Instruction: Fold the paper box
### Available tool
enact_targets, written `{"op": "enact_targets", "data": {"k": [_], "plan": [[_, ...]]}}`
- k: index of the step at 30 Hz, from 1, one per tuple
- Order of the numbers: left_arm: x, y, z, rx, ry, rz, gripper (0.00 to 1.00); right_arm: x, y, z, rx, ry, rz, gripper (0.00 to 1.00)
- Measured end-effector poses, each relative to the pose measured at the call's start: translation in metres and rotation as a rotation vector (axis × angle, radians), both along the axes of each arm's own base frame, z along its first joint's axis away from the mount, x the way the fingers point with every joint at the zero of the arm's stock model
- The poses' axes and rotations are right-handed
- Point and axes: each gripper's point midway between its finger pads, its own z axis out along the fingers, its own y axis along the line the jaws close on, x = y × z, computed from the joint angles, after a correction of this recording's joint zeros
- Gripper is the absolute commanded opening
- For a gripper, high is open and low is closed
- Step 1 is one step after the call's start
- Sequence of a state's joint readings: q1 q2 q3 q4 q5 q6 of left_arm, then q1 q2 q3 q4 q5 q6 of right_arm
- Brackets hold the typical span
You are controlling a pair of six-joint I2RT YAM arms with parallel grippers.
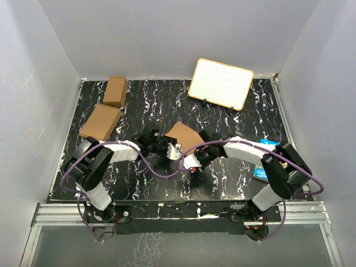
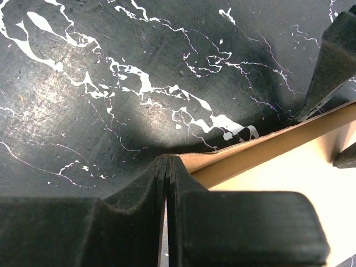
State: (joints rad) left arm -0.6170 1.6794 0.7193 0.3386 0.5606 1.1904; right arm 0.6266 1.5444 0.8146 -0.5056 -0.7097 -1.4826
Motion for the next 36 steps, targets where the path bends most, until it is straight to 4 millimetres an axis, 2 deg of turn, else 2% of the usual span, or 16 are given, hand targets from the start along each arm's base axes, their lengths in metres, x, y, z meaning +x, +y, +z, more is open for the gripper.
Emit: {"op": "enact_targets", "data": {"k": [22, 28, 36], "plan": [[0.002, -0.001, 0.000, 0.002, -0.001, 0.000, 0.42, 0.008, -0.006, 0.003, -0.011, 0.019, -0.006, 0.08], [0.002, -0.001, -0.001, 0.001, -0.002, -0.001, 0.42, 0.010, -0.007, 0.005, -0.001, 0.024, -0.014, 0.23], [0.002, -0.001, -0.001, 0.001, -0.002, -0.001, 0.42, 0.025, -0.006, 0.029, 0.077, 0.001, -0.041, 0.29]]}}
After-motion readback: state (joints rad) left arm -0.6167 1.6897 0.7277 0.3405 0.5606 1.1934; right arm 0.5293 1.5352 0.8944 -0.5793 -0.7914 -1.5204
